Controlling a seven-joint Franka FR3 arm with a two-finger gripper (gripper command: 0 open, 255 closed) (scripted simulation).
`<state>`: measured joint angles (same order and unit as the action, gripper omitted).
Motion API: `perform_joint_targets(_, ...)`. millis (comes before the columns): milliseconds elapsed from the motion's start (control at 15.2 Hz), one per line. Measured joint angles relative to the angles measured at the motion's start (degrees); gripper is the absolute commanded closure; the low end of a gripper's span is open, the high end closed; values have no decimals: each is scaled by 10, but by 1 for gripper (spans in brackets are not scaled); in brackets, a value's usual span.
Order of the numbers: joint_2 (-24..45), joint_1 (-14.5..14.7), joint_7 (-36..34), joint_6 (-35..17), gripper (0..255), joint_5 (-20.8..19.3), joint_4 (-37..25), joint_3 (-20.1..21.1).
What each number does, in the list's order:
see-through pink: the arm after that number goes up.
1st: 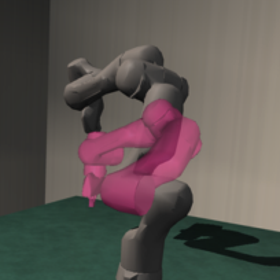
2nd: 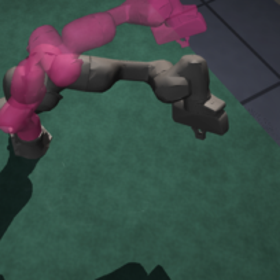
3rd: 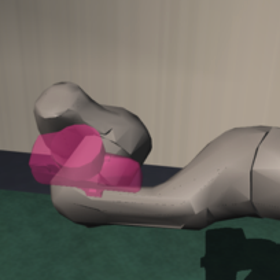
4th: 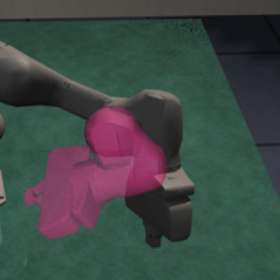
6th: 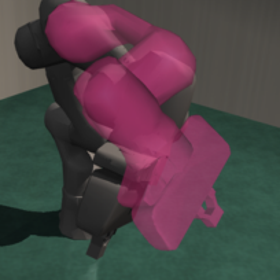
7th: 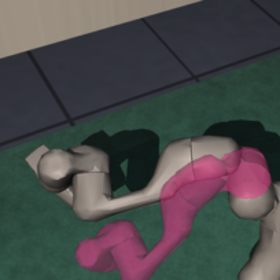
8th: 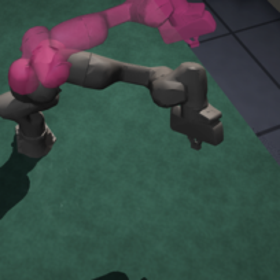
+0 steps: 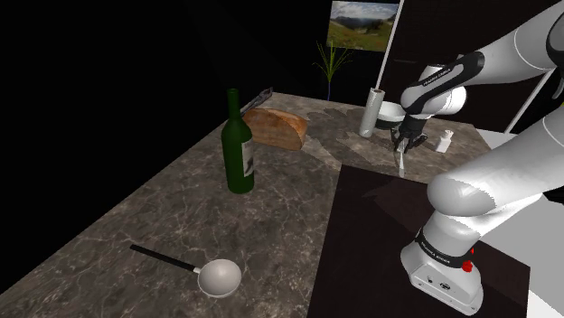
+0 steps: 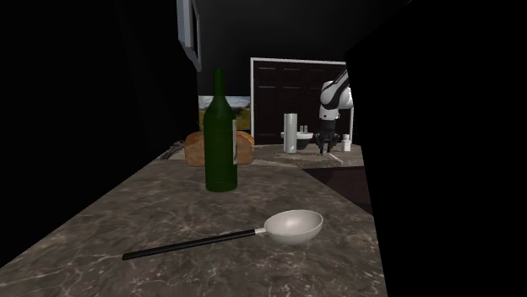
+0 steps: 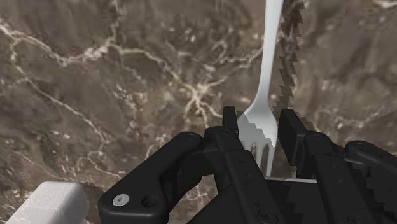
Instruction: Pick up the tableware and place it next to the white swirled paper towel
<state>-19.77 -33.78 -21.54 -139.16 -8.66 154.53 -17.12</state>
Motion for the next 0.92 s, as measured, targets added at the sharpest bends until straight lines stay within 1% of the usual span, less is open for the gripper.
perform_joint_targets(396, 0, 0, 0, 0, 0, 0, 0, 0)
perform_joint_targets(462, -11, -2, -1, 12, 0, -2, -1, 1)
perform_joint_targets(660, -44, -2, -5, 69, 0, -1, -26, 10)
perform_joint_targets(792, -56, -4, -5, 86, 0, -3, -31, 12)
perform_joint_targets(924, -60, -4, -6, 90, 0, -3, -31, 12)
